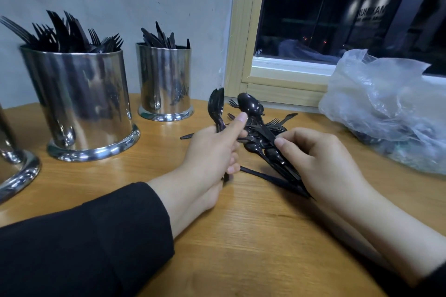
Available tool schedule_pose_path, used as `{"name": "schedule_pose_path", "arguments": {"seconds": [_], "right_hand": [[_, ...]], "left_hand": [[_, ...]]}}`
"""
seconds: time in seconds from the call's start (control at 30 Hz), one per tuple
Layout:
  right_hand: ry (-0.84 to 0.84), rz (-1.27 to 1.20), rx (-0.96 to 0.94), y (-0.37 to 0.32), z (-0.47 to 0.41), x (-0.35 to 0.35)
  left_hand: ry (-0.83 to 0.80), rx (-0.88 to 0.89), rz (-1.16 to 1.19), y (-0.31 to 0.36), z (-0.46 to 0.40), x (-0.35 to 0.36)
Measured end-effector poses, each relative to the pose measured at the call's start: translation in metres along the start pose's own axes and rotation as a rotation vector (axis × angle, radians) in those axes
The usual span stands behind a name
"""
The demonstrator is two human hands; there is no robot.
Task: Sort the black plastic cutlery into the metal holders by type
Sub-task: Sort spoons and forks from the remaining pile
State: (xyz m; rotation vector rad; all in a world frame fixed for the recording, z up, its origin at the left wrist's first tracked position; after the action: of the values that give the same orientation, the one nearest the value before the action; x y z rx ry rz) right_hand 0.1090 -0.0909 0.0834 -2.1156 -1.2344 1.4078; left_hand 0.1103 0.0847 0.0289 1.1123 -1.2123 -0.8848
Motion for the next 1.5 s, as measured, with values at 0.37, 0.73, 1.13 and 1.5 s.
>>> {"name": "schedule_pose_path", "arguments": {"seconds": [0.37,0.73,1.13,1.5], "right_hand": [[-0.215,-0.152,0.016,-0.006,0.005,0.017],[-0.063,-0.147,0.000,-0.020,0.013,0.025],[-0.159,0.441,0.008,0.015,-0.011,-0.021],[-0.317,0.668,0.163,0.040,-0.005,0.006]], "left_hand": [[-0.116,0.016,-0.044,-0.001,0.005,0.015],[-0.136,0.097,-0.036,0.009,0.015,0.028],[-0.041,0.122,-0.165,0.016,0.009,0.014],[-0.081,0.078,-0.201,0.007,0.010,0.015]]}}
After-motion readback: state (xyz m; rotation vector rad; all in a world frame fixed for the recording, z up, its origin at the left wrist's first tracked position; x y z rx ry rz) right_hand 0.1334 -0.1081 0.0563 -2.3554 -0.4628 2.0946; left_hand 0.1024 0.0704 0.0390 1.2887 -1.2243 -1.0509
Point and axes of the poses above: each hand's wrist, its own z-axis away from the middle knuckle, its own x-axis out of the palm, y = z × x, the point moved 10 cm from there along -z, towards the middle knuckle, and after that the axes turned 4 degrees about -z, right-handed, at the moved point
